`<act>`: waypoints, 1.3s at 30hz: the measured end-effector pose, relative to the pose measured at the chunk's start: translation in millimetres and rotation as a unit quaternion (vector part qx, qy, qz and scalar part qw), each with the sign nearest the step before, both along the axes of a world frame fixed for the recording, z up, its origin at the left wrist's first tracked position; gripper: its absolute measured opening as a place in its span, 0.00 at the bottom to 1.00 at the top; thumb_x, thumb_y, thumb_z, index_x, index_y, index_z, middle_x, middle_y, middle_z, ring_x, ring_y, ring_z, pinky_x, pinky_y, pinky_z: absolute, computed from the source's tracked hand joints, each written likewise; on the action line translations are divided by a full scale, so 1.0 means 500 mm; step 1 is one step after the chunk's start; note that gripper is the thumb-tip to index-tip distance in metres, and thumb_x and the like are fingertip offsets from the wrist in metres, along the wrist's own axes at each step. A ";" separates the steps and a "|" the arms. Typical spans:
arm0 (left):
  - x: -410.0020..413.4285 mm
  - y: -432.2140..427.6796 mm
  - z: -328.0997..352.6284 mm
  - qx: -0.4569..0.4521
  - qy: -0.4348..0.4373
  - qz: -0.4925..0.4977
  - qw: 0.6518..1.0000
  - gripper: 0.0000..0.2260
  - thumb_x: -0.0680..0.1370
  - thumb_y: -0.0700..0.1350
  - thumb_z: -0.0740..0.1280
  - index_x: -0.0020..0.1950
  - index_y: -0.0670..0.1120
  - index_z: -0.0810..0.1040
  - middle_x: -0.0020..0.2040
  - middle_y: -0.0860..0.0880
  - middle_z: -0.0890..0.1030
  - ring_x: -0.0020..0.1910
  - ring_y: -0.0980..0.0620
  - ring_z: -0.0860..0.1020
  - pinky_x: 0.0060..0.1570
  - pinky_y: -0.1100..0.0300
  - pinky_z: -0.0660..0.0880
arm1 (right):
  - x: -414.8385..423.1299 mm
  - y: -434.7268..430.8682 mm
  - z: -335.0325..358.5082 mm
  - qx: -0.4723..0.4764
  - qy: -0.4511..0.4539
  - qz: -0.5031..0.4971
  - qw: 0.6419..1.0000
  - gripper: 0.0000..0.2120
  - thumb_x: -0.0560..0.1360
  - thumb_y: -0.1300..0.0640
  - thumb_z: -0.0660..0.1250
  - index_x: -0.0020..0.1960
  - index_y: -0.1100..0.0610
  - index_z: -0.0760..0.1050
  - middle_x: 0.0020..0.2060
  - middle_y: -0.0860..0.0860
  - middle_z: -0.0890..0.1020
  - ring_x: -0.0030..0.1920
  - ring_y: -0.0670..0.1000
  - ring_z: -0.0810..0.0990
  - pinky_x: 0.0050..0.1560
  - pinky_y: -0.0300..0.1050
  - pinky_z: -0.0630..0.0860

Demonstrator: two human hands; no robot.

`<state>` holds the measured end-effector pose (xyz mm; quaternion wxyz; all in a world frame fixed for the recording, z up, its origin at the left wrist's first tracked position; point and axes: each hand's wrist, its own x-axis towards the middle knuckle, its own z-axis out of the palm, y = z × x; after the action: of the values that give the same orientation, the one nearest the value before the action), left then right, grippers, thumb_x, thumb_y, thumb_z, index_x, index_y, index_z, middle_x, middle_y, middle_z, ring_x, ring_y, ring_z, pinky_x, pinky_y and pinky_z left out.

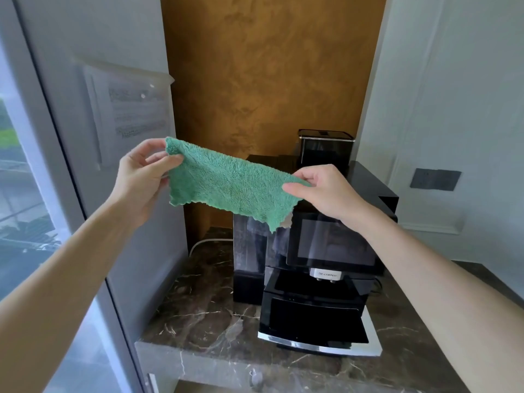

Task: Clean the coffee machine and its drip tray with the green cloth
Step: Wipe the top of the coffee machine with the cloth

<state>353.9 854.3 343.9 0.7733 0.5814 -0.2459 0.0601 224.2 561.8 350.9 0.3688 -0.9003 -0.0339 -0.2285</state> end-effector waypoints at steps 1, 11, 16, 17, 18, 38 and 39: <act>0.004 0.000 -0.005 0.012 0.006 0.003 1.000 0.11 0.80 0.36 0.70 0.50 0.53 0.84 0.46 0.51 0.87 0.46 0.52 0.85 0.42 0.59 0.82 | -0.002 -0.003 0.004 0.032 0.016 0.014 0.999 0.08 0.81 0.55 0.69 0.52 0.57 0.86 0.47 0.48 0.88 0.50 0.45 0.85 0.56 0.43 0.80; -0.013 -0.055 -0.056 0.085 0.004 0.046 0.995 0.18 0.80 0.41 0.72 0.68 0.56 0.79 0.47 0.45 0.84 0.48 0.39 0.86 0.38 0.46 0.84 | 0.006 0.036 -0.008 0.356 0.128 -0.025 0.925 0.11 0.85 0.61 0.59 0.52 0.61 0.80 0.40 0.54 0.85 0.39 0.51 0.87 0.37 0.47 0.82; -0.025 -0.078 -0.054 0.132 -0.059 0.101 0.984 0.19 0.78 0.38 0.73 0.66 0.55 0.81 0.47 0.48 0.80 0.48 0.46 0.84 0.35 0.53 0.83 | -0.007 0.049 -0.029 0.167 0.127 -0.096 0.973 0.07 0.82 0.60 0.64 0.54 0.57 0.82 0.46 0.52 0.85 0.43 0.50 0.85 0.34 0.40 0.82; -0.030 -0.083 -0.052 0.148 -0.084 0.112 0.979 0.20 0.78 0.38 0.74 0.67 0.54 0.81 0.47 0.50 0.80 0.47 0.48 0.83 0.38 0.55 0.84 | -0.007 0.051 -0.031 0.145 0.116 -0.101 0.977 0.07 0.82 0.60 0.65 0.53 0.56 0.82 0.46 0.52 0.84 0.42 0.49 0.85 0.33 0.39 0.81; -0.036 -0.089 -0.049 0.172 -0.116 0.126 0.970 0.20 0.78 0.38 0.74 0.68 0.54 0.81 0.47 0.53 0.80 0.47 0.50 0.83 0.41 0.56 0.83 | -0.006 0.054 -0.033 0.142 0.110 -0.103 0.978 0.07 0.81 0.61 0.65 0.51 0.56 0.82 0.45 0.52 0.84 0.41 0.49 0.85 0.33 0.39 0.82; -0.082 -0.297 0.016 0.192 -0.190 0.042 0.962 0.10 0.81 0.46 0.70 0.62 0.49 0.80 0.53 0.56 0.85 0.53 0.58 0.83 0.57 0.54 0.83 | 0.036 0.008 0.020 0.501 0.033 -0.014 0.865 0.13 0.79 0.60 0.72 0.63 0.58 0.81 0.56 0.56 0.86 0.55 0.56 0.86 0.60 0.58 0.82; -0.071 -0.314 0.024 0.188 -0.182 0.061 0.963 0.10 0.80 0.46 0.71 0.61 0.49 0.80 0.53 0.55 0.84 0.54 0.58 0.82 0.58 0.54 0.82 | 0.039 -0.006 0.029 0.517 0.027 -0.018 0.856 0.13 0.79 0.61 0.71 0.63 0.57 0.81 0.55 0.56 0.86 0.55 0.56 0.86 0.60 0.56 0.82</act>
<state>318.4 697.3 355.7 0.5869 0.7097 -0.3531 0.1650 243.6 558.9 365.3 0.7777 -0.5865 0.1150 -0.1950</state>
